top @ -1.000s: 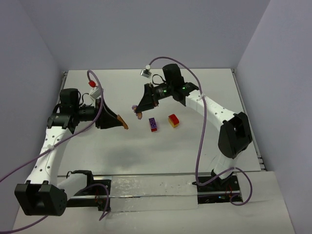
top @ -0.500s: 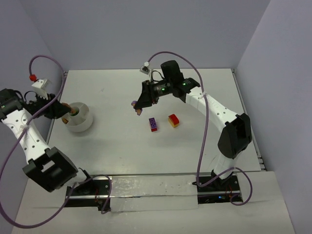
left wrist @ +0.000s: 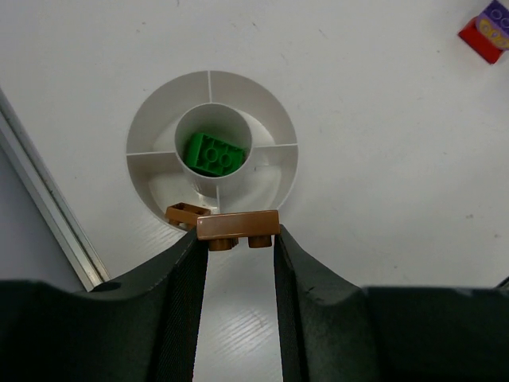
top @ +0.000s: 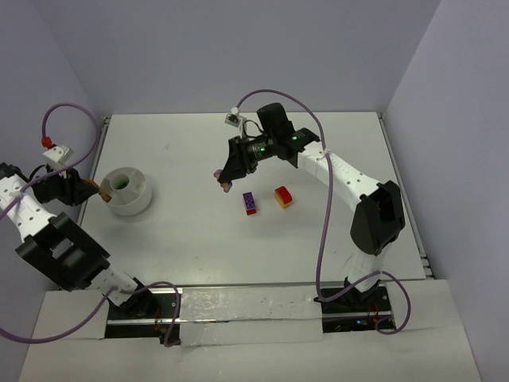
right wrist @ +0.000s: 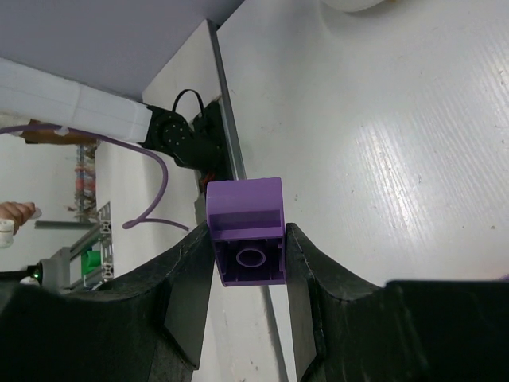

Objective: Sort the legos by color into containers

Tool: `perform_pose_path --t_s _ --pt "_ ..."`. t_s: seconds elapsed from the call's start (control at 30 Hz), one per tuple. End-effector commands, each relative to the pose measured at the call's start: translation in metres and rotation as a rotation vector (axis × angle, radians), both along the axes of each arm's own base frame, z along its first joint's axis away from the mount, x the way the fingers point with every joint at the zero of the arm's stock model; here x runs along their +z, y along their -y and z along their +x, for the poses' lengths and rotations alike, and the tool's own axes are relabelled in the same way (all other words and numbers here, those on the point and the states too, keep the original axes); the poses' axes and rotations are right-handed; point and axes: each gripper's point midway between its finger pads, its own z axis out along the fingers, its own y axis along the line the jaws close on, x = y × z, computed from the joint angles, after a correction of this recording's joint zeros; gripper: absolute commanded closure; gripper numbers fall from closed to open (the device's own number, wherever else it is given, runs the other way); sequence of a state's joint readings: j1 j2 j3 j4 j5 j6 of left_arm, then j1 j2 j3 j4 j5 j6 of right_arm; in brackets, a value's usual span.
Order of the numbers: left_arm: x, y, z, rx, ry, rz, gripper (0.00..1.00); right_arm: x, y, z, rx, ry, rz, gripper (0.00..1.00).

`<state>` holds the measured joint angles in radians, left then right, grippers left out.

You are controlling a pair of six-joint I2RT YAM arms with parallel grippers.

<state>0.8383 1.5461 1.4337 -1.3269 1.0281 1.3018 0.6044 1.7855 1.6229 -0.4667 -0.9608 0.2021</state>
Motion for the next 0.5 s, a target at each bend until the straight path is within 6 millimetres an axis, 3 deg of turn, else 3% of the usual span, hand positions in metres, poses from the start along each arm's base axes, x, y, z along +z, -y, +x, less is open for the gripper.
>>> perform_pose_path --t_s 0.0,0.2,0.47 --pt "0.010 -0.018 0.014 -0.069 0.117 0.116 0.97 0.003 -0.001 -0.003 0.024 0.031 0.010 1.00" --pt "-0.005 -0.036 0.028 -0.075 0.150 0.178 0.96 0.000 -0.002 -0.005 0.036 0.016 0.014 1.00" --pt "-0.027 -0.043 0.037 -0.124 0.167 0.192 0.95 -0.002 -0.005 -0.002 0.041 0.006 0.011 1.00"
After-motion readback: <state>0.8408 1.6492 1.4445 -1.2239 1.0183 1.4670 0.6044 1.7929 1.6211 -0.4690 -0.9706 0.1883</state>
